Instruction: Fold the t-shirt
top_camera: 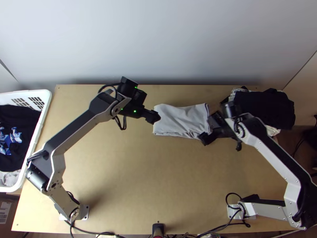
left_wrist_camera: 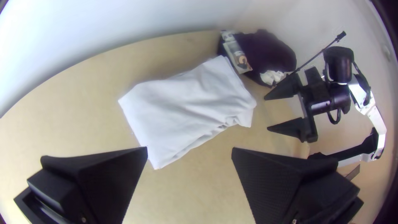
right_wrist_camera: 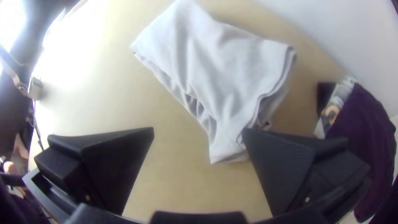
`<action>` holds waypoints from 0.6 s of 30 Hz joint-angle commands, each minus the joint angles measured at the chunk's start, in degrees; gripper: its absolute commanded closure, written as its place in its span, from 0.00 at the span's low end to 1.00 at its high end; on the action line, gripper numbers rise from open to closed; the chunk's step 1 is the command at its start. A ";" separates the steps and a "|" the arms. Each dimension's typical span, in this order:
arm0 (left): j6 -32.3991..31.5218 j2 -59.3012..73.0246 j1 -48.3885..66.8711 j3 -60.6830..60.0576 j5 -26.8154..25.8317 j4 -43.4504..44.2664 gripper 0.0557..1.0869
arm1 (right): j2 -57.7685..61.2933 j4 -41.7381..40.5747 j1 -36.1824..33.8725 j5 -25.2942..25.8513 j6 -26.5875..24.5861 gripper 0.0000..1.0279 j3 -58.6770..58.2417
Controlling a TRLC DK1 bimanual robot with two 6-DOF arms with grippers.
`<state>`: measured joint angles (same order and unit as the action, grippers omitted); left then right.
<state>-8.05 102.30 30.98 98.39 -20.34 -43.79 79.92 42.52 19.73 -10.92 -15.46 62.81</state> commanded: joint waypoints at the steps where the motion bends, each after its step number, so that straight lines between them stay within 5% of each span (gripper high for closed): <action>1: 0.50 -4.74 -2.42 -2.59 0.56 -1.74 0.04 | 0.32 -9.83 7.43 3.89 -8.27 0.04 -3.13; 8: 0.67 -8.26 -4.97 -8.13 0.65 -1.74 0.04 | 3.93 -25.74 11.30 6.00 -15.39 0.04 -7.52; 18: 0.50 -9.23 -5.58 -10.41 0.83 -0.95 0.04 | 9.64 -33.47 13.67 7.84 -20.75 0.04 -10.77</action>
<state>-7.46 94.02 26.17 89.52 -19.46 -45.12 86.46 14.33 31.35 -4.45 -32.80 54.35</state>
